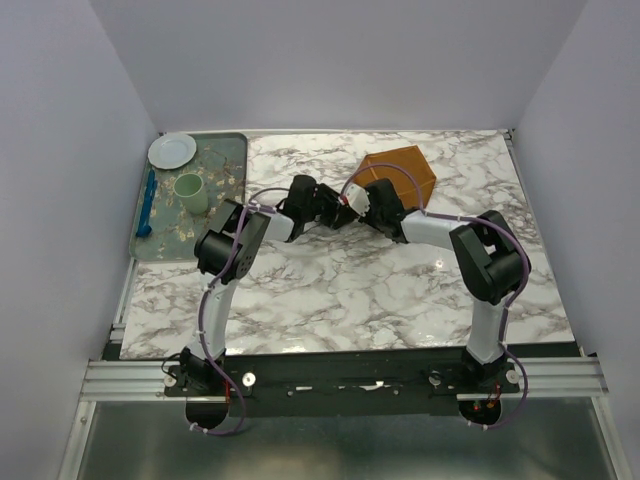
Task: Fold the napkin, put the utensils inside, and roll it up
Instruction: Roll the napkin with the utensil
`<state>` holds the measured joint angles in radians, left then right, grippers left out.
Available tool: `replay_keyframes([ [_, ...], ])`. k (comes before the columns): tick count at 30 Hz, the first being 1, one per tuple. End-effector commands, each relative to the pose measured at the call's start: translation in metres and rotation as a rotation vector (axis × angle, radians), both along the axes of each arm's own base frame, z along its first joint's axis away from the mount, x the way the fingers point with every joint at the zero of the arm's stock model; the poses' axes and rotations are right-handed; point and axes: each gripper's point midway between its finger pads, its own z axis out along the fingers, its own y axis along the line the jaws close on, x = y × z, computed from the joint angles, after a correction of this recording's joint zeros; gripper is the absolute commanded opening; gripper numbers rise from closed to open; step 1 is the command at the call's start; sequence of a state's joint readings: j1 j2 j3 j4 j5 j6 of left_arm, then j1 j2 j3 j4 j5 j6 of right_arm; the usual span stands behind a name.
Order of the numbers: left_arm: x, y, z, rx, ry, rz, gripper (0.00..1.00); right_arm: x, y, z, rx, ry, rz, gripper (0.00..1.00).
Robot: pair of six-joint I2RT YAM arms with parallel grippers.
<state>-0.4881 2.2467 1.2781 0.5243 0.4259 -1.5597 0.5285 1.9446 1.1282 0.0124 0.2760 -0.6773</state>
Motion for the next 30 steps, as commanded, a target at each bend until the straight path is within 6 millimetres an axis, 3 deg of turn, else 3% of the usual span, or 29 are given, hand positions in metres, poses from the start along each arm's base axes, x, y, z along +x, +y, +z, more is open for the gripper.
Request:
replay_keyframes([
  [1,-0.005,0.023,0.03,0.017,-0.054,-0.018,0.58,-0.016,0.011,-0.015,0.042,0.136,0.036,0.01],
  [3,-0.009,0.04,0.026,0.036,-0.046,-0.006,0.6,-0.019,0.012,-0.016,0.048,0.162,0.036,0.01],
  [5,-0.009,0.058,0.038,0.047,-0.068,0.012,0.61,-0.023,0.016,-0.016,0.062,0.196,0.036,0.01],
  [12,-0.04,0.104,0.044,0.155,-0.083,0.018,0.61,-0.041,0.026,-0.016,0.137,0.343,-0.028,0.01],
  [15,-0.059,0.112,0.047,0.22,-0.08,-0.012,0.61,-0.051,0.033,-0.012,0.199,0.416,-0.089,0.01],
  [16,-0.068,0.115,0.051,0.247,-0.091,-0.038,0.68,-0.057,0.039,-0.012,0.231,0.448,-0.086,0.01],
  [22,-0.109,0.134,0.037,0.339,-0.04,-0.082,0.73,-0.09,0.059,-0.012,0.403,0.609,-0.199,0.01],
  [30,-0.119,0.138,0.027,0.406,0.034,-0.088,0.73,-0.118,0.097,-0.005,0.612,0.802,-0.186,0.01],
])
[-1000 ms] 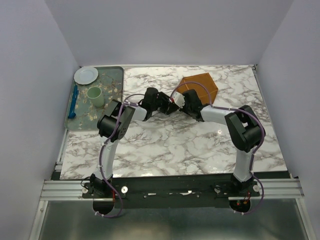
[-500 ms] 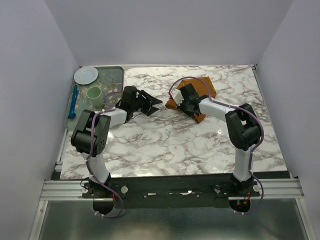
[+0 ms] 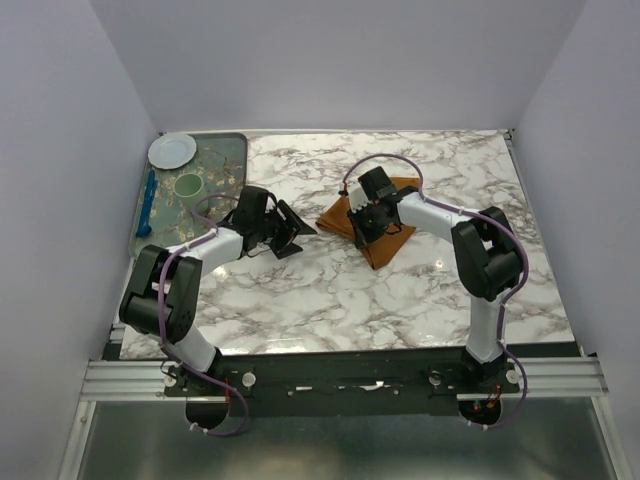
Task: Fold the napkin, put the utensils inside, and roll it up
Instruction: Roll the napkin with the utensil
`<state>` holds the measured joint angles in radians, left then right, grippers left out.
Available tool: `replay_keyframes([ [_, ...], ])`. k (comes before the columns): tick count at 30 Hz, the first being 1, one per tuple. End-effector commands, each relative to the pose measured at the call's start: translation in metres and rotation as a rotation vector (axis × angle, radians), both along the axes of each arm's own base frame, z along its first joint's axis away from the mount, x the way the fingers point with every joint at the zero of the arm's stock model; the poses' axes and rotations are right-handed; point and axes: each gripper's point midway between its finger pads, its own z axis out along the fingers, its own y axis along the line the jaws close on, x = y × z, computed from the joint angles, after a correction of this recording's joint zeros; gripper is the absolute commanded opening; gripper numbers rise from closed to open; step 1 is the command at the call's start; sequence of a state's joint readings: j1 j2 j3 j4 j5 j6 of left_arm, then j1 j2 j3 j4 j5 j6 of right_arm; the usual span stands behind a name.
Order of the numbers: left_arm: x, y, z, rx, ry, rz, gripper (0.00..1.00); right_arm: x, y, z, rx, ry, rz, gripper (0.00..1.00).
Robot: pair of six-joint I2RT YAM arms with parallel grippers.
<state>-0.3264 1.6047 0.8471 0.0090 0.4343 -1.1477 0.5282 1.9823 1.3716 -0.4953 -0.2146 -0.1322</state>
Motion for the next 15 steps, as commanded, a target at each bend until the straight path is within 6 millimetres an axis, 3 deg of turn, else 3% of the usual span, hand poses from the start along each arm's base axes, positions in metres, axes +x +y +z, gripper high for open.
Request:
replay_keyframes([
  [1,-0.01,0.003,-0.011,0.081,0.05,-0.025,0.73,-0.037,0.026,-0.003,0.16,0.213,-0.006,0.0],
  [5,-0.011,-0.001,-0.016,0.09,0.061,-0.034,0.74,-0.046,0.04,-0.003,0.277,0.288,0.002,0.01],
  [15,0.011,-0.015,-0.017,0.098,0.084,-0.014,0.86,-0.053,0.034,-0.019,0.364,0.353,-0.033,0.01],
])
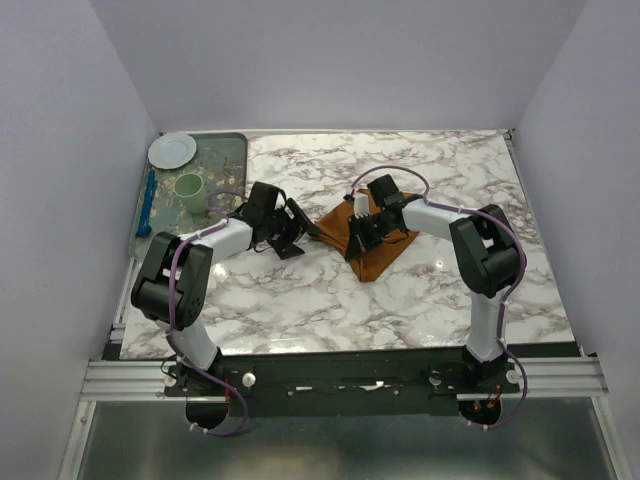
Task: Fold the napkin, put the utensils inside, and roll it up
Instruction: Roll the napkin with the utensil
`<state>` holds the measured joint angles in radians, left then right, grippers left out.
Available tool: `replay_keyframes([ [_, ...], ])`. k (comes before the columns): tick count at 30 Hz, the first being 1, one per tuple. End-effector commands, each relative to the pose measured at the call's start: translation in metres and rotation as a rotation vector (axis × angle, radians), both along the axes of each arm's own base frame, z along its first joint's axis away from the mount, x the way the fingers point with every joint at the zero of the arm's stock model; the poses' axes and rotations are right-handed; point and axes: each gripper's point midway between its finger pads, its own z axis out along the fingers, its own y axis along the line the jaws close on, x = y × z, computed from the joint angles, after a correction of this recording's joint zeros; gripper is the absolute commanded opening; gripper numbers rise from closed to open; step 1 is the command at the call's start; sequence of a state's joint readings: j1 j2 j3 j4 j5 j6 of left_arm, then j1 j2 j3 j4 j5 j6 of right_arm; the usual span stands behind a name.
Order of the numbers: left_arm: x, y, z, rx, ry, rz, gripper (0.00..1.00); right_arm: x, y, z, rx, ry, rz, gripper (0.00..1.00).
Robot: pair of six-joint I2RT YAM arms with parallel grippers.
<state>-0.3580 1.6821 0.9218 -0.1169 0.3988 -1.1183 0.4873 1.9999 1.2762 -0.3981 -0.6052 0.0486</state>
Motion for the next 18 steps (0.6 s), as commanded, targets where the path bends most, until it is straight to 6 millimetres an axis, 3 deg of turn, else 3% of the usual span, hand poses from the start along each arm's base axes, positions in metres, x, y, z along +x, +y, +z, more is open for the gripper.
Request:
replay_keyframes([
  [1,0.016,-0.011,-0.001,0.022,0.017,0.015,0.86,-0.009,-0.002,-0.016,0.037,0.072,-0.009,0.0],
  [6,0.027,-0.028,-0.003,0.051,0.014,0.037,0.86,-0.008,-0.005,-0.019,0.043,0.065,-0.015,0.01],
  [12,0.034,-0.032,-0.016,0.094,0.041,0.057,0.81,-0.005,-0.007,-0.021,0.059,0.069,-0.023,0.01],
  [15,0.039,-0.027,-0.018,0.138,0.035,0.064,0.75,-0.002,-0.008,-0.022,0.055,0.062,-0.025,0.01],
  [18,0.048,-0.022,-0.015,0.188,0.009,0.059,0.63,-0.002,-0.009,-0.023,0.048,0.054,-0.022,0.01],
])
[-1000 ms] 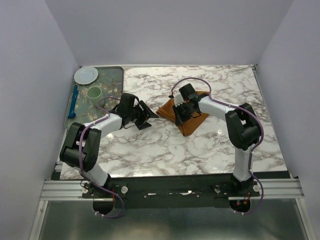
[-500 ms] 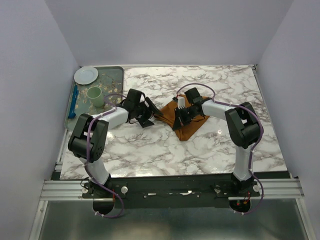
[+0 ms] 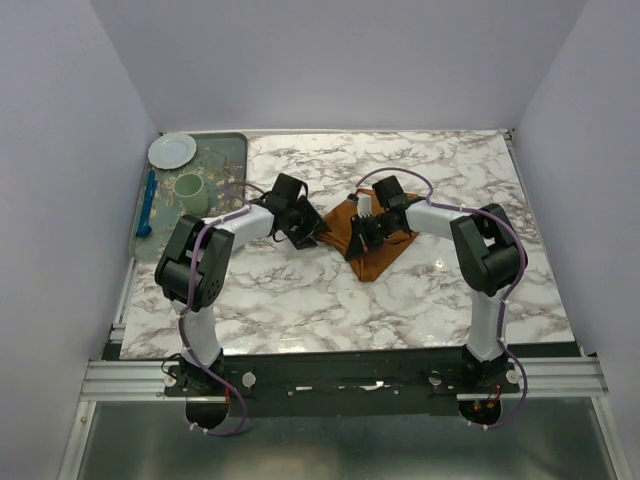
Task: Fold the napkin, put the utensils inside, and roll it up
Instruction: Roll the napkin with the utensil
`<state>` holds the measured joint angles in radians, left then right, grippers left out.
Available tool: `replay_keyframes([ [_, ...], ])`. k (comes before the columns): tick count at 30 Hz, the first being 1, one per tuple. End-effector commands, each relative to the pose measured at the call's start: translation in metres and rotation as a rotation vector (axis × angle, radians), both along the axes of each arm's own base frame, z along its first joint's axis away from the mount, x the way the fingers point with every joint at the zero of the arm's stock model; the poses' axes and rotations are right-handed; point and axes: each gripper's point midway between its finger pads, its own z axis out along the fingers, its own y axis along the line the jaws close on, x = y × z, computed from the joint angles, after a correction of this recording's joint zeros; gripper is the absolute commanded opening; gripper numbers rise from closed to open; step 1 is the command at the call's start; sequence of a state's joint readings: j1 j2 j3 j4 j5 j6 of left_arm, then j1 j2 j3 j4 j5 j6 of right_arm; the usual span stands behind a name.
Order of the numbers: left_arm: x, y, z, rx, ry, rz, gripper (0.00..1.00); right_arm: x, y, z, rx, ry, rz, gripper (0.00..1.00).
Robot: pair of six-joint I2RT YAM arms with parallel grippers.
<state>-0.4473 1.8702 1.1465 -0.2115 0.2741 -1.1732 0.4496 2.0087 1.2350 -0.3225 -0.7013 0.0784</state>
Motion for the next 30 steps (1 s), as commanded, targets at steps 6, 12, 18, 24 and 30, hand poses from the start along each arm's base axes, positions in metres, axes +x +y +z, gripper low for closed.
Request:
replay_keyframes([
  [6,0.034,0.011,0.003,0.14,-0.055,-0.002,0.31,-0.004,-0.012,-0.028,-0.062,0.01,0.0,0.01],
  [12,0.044,0.006,0.004,0.141,-0.062,-0.027,0.08,-0.001,-0.013,-0.029,-0.07,0.006,-0.005,0.01],
  [18,0.041,0.015,-0.005,0.216,-0.049,-0.059,0.27,-0.001,-0.015,-0.031,-0.077,0.013,-0.015,0.01],
  [24,0.03,0.019,0.012,0.211,-0.128,-0.118,0.58,-0.002,-0.014,-0.033,-0.064,0.039,-0.026,0.01],
  [30,0.009,0.011,0.032,0.116,-0.188,-0.142,0.69,0.002,-0.017,-0.031,-0.061,0.042,-0.045,0.01],
])
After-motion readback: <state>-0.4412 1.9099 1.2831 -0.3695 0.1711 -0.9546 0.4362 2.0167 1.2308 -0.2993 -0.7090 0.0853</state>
